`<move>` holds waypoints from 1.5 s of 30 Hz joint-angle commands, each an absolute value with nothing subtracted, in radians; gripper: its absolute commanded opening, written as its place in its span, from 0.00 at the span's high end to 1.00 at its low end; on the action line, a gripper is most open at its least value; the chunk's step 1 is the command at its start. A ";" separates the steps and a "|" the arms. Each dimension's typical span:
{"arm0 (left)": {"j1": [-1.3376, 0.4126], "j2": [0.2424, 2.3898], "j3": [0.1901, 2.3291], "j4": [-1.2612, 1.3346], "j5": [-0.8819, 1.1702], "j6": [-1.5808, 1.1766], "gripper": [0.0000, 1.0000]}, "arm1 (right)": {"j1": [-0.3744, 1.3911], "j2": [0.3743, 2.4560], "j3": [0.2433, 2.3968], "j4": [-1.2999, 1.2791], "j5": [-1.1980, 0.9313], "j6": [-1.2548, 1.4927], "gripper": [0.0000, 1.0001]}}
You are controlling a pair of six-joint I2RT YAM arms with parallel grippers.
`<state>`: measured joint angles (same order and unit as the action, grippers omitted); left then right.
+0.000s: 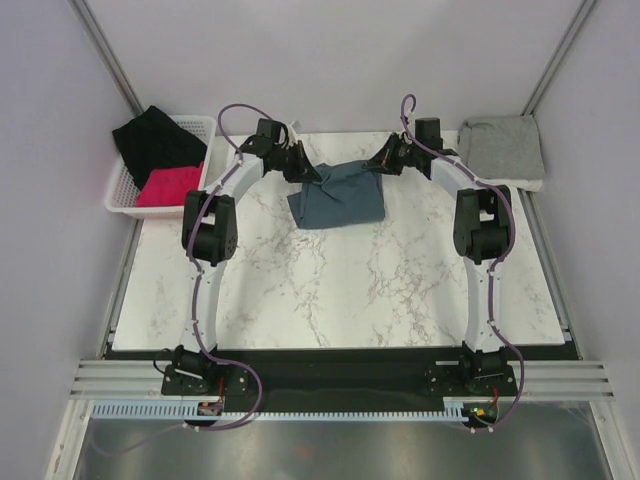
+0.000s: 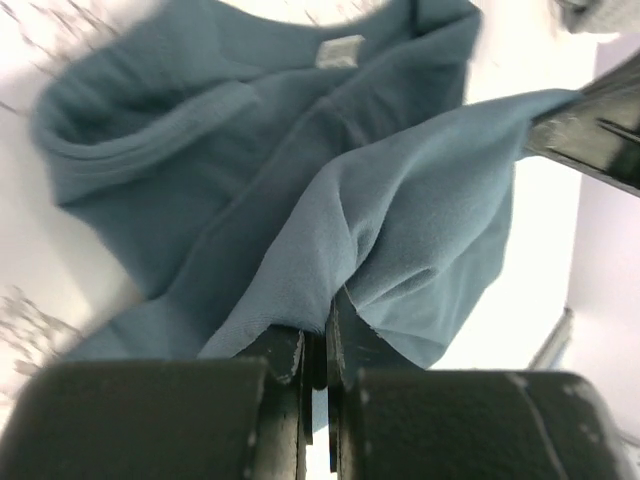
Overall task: Fold and stack the t-shirts
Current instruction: Fold the tshirt, then neatly place the folded tshirt to the corner
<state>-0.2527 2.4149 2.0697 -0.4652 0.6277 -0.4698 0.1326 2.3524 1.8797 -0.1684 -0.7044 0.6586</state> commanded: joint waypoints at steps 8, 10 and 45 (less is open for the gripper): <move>-0.258 2.451 2.227 -0.383 0.454 -0.305 0.17 | 0.127 2.384 2.017 -0.080 -0.630 0.609 0.60; -0.262 2.422 2.238 -0.388 0.439 -0.296 0.12 | 0.126 2.353 2.008 -0.080 -0.640 0.588 0.44; -0.339 2.393 1.959 -0.402 0.667 -0.413 0.16 | 0.014 2.441 1.752 -0.066 -0.871 0.600 0.36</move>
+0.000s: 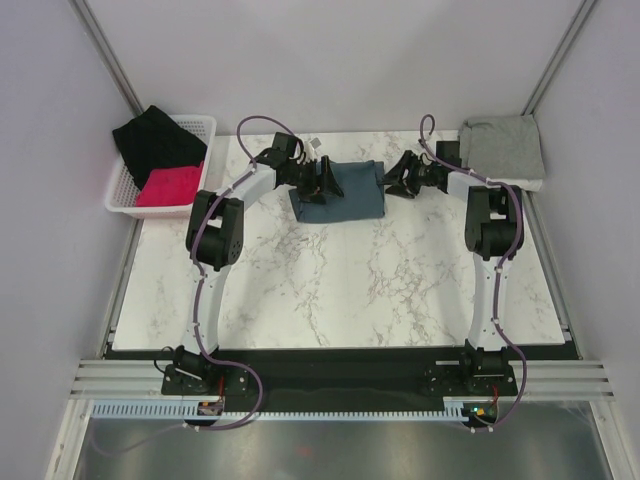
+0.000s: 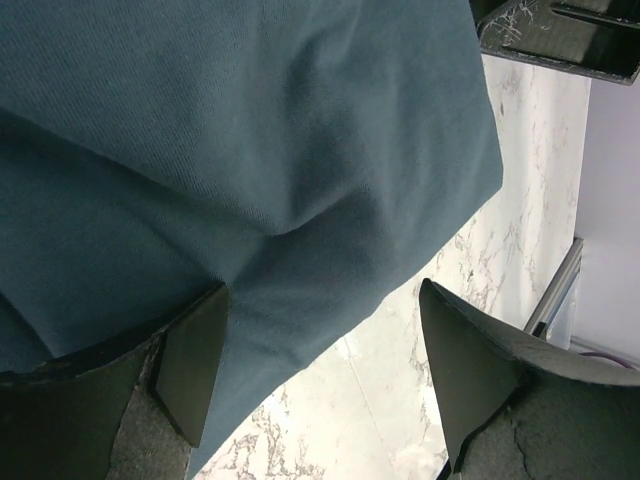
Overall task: Fold and stack the t-shirts
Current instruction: Neatly place the folded tshirt to the corner
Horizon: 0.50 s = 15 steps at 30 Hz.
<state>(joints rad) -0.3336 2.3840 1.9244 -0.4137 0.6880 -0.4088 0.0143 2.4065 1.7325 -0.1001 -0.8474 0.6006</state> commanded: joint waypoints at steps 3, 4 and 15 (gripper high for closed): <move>-0.341 2.395 1.959 -0.403 0.661 -0.411 0.16 | 0.012 2.453 1.740 0.026 -0.940 0.682 0.35; -0.342 2.398 1.959 -0.406 0.660 -0.410 0.16 | 0.012 2.456 1.730 0.091 -0.954 0.711 0.35; -0.354 2.396 1.967 -0.405 0.644 -0.405 0.16 | 0.014 2.456 1.664 0.357 -1.089 0.943 0.34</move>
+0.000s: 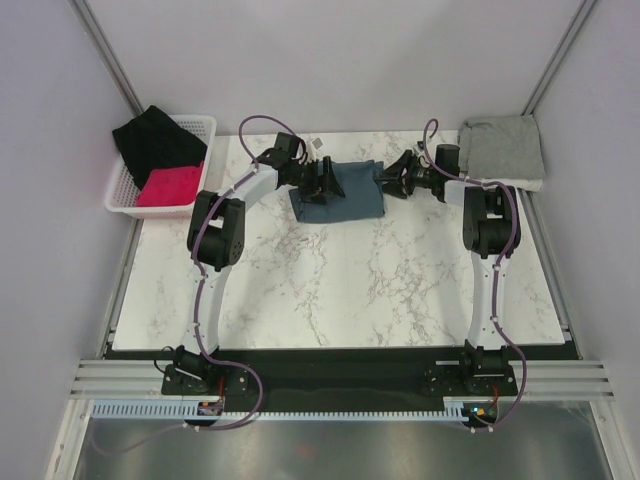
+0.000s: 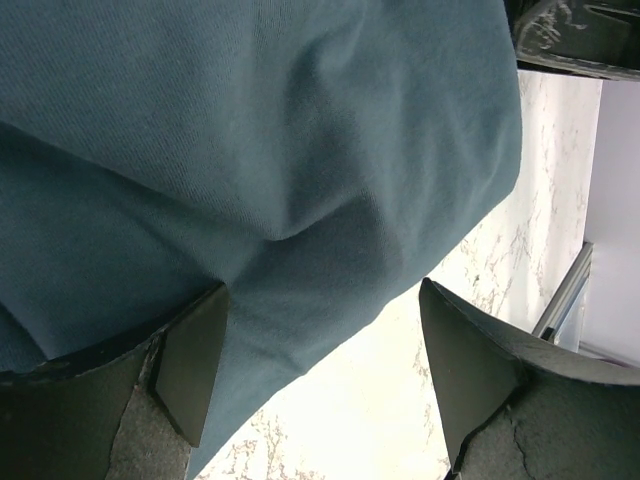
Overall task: Fold and stack the t-shirts
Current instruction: Neatly place the folded tshirt to the corner
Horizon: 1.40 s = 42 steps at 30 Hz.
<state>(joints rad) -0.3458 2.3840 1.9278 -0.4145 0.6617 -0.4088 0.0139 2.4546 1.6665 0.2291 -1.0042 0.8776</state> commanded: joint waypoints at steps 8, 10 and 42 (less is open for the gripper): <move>-0.356 2.393 1.970 -0.410 0.635 -0.400 0.16 | 0.014 2.451 1.660 0.387 -1.100 0.974 0.34; -0.356 2.391 1.968 -0.411 0.635 -0.400 0.16 | 0.015 2.450 1.666 0.325 -1.091 0.922 0.33; -0.357 2.347 1.989 -0.440 0.591 -0.347 0.16 | 0.049 2.390 1.750 0.029 -0.989 0.669 1.00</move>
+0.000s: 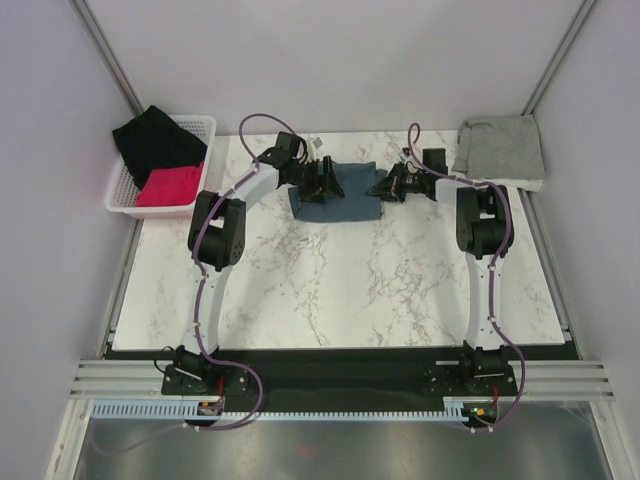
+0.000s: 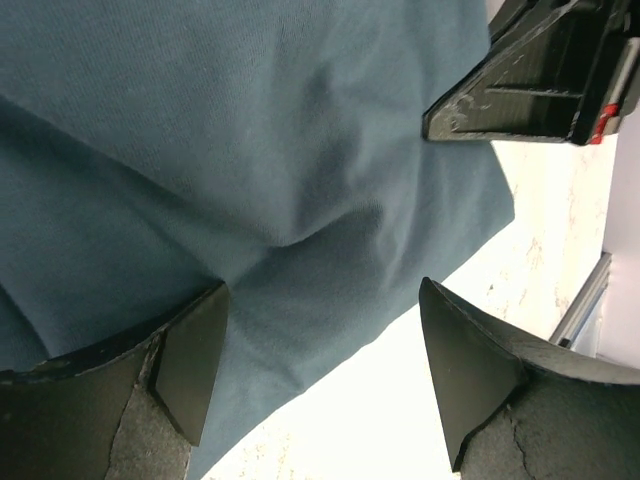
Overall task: Fold and stack the t-shirts
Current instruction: Neatly place the folded tshirt to the corner
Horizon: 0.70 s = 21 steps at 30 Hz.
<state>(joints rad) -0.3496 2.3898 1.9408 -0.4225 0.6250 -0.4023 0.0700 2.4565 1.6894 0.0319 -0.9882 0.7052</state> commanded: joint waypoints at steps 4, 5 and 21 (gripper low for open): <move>-0.359 2.294 2.023 -0.492 0.473 -0.224 0.14 | 0.005 2.350 1.920 -0.153 -0.924 0.473 1.00; -0.359 2.283 2.026 -0.503 0.450 -0.206 0.14 | -0.024 2.346 1.946 -0.254 -0.910 0.415 1.00; -0.354 2.120 1.916 -0.571 0.354 -0.084 0.13 | -0.107 2.299 2.217 -0.698 -0.450 -0.204 1.00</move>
<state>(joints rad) -0.3553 2.1696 1.9472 -0.5522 0.3805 -0.1387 -0.0830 2.3661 2.1590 -0.6537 -0.5587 -0.0959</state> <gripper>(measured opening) 0.864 0.039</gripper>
